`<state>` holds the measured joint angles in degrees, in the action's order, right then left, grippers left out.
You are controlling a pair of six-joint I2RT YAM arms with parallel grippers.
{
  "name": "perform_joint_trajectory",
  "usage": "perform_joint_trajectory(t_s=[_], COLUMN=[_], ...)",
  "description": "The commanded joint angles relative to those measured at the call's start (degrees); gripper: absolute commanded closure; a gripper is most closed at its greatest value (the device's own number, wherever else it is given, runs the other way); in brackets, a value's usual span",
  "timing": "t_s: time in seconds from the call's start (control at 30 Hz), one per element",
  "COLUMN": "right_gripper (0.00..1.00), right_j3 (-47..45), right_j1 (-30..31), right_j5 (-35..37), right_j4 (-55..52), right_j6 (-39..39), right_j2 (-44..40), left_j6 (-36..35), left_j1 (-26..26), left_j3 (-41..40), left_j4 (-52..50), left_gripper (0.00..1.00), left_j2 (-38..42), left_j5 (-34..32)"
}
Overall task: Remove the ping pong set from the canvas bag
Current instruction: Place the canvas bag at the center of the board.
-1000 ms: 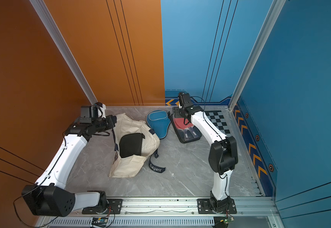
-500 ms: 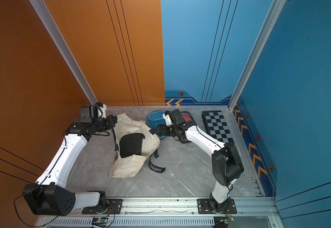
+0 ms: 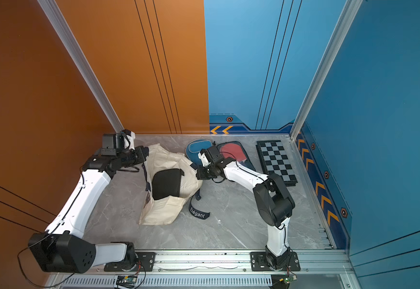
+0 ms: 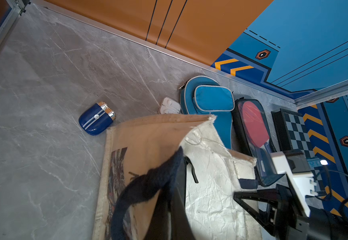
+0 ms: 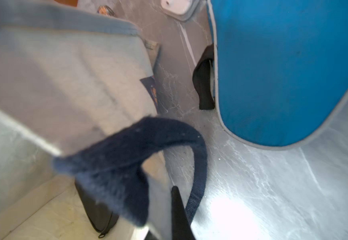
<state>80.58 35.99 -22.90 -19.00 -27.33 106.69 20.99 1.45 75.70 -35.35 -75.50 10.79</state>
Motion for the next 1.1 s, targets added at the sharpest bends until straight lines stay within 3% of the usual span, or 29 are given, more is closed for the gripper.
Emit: perform_joint_trajectory(t_s=[0.0, 0.17, 0.43, 0.6, 0.7, 0.83, 1.0, 1.07], right_gripper=[1.0, 1.0, 1.0, 1.0, 1.0, 1.0, 1.0, 1.0], right_j3=[-1.7, -6.7, -15.8, -17.6, -17.9, -19.0, -20.6, -20.4], right_j1=[0.3, -0.1, -3.0, -5.0, -5.1, -4.9, -3.4, -3.1], right_j5=[4.5, 9.5, 14.1, 14.7, 15.1, 14.5, 16.5, 16.7], right_j4=[-1.2, -6.5, -17.4, -26.4, -29.3, -29.5, -27.5, -26.7], right_j6=[-1.7, -3.5, -5.0, -3.5, -2.5, -1.6, -0.8, -1.2], right_j2=[-9.8, -21.6, -40.2, -46.0, -48.8, -49.6, -49.5, -49.6], left_j6=[-1.3, -3.6, -5.7, -4.8, -4.3, -4.4, -4.7, -3.6], left_j1=[0.6, 6.3, 21.1, 29.5, 32.0, 32.7, 34.1, 35.1], left_j3=[3.0, 4.6, 2.2, -1.2, -3.1, -1.5, 8.2, 12.4], left_j4=[0.9, -0.8, -3.2, -4.2, -6.1, -9.6, -12.1, -13.5], left_gripper=[1.0, 1.0, 1.0, 1.0, 0.98, 0.41, 0.15, 0.11], left_j2=[0.2, 0.8, 4.1, 5.0, 4.8, 5.3, 3.7, 1.9], left_j5=[0.0, -3.8, -15.0, -19.4, -21.7, -26.4, -29.0, -28.0])
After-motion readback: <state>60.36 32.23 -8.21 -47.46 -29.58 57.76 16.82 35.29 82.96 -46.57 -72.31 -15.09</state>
